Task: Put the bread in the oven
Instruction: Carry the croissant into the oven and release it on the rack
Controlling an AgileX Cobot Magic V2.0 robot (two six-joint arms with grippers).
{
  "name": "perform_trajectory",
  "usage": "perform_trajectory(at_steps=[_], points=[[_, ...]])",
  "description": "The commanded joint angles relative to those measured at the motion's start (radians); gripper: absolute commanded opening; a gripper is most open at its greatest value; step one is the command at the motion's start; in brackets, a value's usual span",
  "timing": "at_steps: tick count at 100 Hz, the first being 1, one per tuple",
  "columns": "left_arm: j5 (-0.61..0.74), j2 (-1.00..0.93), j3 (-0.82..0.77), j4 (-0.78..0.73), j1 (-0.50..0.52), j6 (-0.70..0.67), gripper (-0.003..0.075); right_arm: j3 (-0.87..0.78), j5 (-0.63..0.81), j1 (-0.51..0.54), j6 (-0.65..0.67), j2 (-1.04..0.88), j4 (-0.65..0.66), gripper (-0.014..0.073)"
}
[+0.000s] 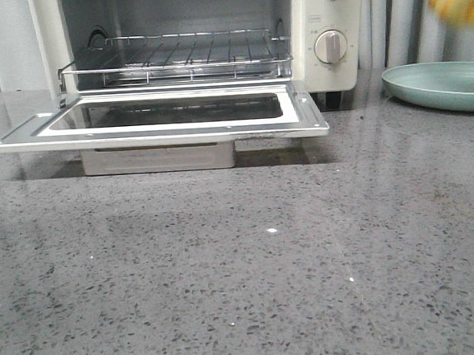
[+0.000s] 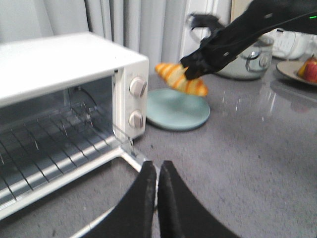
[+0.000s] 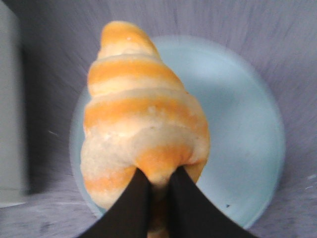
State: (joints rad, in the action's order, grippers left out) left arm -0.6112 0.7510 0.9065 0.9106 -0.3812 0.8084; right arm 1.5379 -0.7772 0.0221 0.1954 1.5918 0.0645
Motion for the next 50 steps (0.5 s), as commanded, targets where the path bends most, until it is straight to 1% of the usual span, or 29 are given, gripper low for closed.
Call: perform_trajectory(at_steps=[1, 9, 13, 20, 25, 27, 32, 39, 46, 50], points=[[0.09, -0.041, 0.026, 0.041, 0.002, -0.008, -0.0022, 0.033, 0.036, -0.046, -0.05, -0.211, -0.007, -0.0062], [0.134, -0.06, 0.026, 0.041, 0.002, -0.008, -0.0022, 0.033, 0.09, -0.127, -0.064, -0.311, -0.07, -0.0062], [0.149, -0.067, 0.026, 0.041, 0.002, -0.008, -0.0022, 0.033, 0.142, -0.174, -0.112, -0.35, -0.107, -0.0062], [0.157, -0.068, 0.026, 0.041, 0.002, -0.008, -0.0022, 0.033, 0.228, -0.292, -0.203, -0.386, -0.161, -0.0061], [0.157, -0.068, 0.026, 0.041, 0.002, -0.008, -0.0022, 0.033, 0.265, -0.394, -0.236, -0.389, -0.169, -0.0061], [0.157, -0.068, 0.026, 0.041, 0.002, -0.008, -0.0022, 0.033, 0.273, -0.418, -0.238, -0.389, -0.169, -0.0061], [0.157, -0.068, 0.026, 0.041, 0.002, -0.008, -0.0022, 0.033, 0.273, -0.505, -0.238, -0.368, -0.155, -0.0061], [0.157, -0.068, 0.026, 0.041, 0.002, -0.008, -0.0022, 0.033, 0.253, -0.585, -0.25, -0.316, -0.121, -0.0061], [0.153, -0.068, 0.026, 0.041, 0.002, -0.008, -0.0022, 0.033, 0.232, -0.631, -0.275, -0.243, -0.097, -0.0061], [0.15, -0.068, 0.026, 0.047, 0.002, -0.008, -0.0022, 0.033, 0.23, -0.64, -0.281, -0.194, -0.095, -0.0061]])
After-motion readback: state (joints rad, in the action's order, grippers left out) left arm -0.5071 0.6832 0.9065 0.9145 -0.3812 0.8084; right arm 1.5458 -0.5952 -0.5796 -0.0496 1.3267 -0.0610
